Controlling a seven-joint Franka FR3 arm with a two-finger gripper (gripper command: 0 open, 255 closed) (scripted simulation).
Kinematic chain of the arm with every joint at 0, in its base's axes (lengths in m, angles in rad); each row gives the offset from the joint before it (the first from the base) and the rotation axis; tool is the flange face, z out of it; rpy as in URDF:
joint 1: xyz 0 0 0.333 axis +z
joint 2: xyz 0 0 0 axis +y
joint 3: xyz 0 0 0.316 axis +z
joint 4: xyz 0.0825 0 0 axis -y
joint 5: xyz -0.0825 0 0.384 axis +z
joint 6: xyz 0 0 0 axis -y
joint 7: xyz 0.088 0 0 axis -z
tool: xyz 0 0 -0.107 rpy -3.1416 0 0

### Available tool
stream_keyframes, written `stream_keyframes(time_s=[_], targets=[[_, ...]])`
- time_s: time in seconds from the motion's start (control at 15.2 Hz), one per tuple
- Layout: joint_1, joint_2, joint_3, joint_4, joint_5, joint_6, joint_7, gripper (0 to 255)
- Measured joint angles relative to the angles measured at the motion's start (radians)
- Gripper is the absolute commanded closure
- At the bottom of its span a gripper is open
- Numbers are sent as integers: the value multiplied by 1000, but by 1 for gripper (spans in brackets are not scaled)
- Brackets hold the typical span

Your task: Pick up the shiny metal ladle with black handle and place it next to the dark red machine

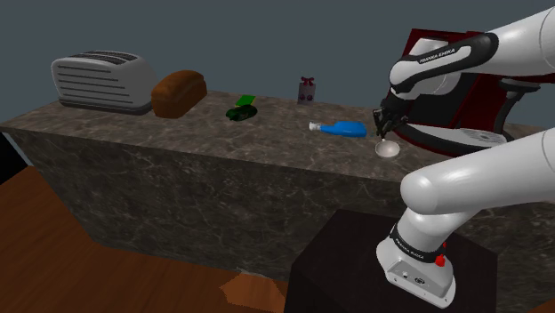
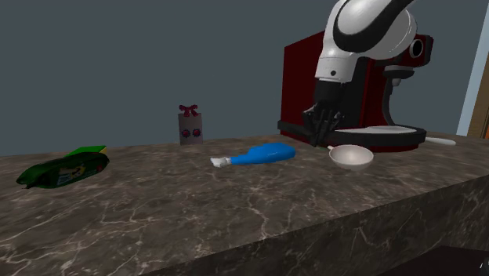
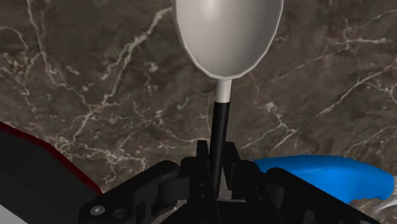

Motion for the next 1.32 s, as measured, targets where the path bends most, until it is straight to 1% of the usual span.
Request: stream_keyframes(time_s=[0.4,0.79,0.86,1.25,1.32], targets=[[4,47,-16,-45,-3,93,-6,255],[4,53,-19,-48,-3,101,-7,255],[4,53,-19,-48,-3,101,-7,0],[4,53,-19,-48,-3,101,-7,0],[2,42,-17,-37,-3,80,-9,0]])
